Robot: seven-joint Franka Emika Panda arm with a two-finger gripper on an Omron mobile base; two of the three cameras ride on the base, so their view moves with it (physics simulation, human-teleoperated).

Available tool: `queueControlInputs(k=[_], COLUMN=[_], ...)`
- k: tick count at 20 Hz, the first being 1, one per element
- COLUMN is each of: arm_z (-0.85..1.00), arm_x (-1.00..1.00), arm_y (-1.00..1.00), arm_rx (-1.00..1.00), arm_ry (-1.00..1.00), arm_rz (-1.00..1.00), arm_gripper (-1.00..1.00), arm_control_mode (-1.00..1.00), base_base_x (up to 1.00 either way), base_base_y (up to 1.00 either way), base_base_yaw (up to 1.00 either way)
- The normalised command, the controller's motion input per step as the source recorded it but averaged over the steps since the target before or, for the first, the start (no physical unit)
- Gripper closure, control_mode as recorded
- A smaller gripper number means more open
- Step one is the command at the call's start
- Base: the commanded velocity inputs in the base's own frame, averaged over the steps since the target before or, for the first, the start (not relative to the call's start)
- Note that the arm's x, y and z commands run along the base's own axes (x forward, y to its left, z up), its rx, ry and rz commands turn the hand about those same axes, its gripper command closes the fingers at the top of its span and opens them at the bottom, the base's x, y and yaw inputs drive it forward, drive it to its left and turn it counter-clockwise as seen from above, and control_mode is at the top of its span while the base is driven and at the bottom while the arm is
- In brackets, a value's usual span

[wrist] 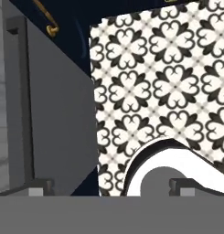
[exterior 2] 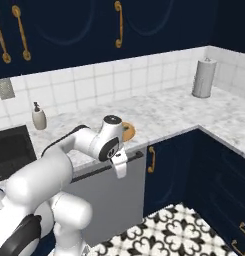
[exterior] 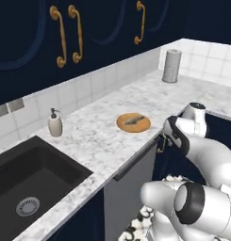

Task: Pick up the knife from the drawer and place it on the cutting board. Then place the meat from the plate to the cutting board.

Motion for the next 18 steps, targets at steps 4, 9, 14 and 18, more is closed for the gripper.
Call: queueControlInputs(k=[4, 9, 14, 18], arm_z=[0.00, 0.00, 0.00, 0.00], arm_x=[0.00, 0.00, 0.00, 0.00], arm_y=[0.00, 0.00, 0.00, 0.00], arm_rx=[0.00, 0.00, 0.00, 0.00], arm_ry=[0.00, 0.00, 0.00, 0.00], arm_rz=[0.00, 0.00, 0.00, 0.00], arm_gripper=[-1.00, -1.00, -1.00, -1.00], arm_control_mode=[1.00, 1.00, 1.00, 1.00], base_base_x=[0.80, 0.24, 0.11, 0.11], base_base_y=[-0.39, -0.72, -0.35, -0.20], base_base_yaw=[0.47, 0.39, 0.39, 0.42])
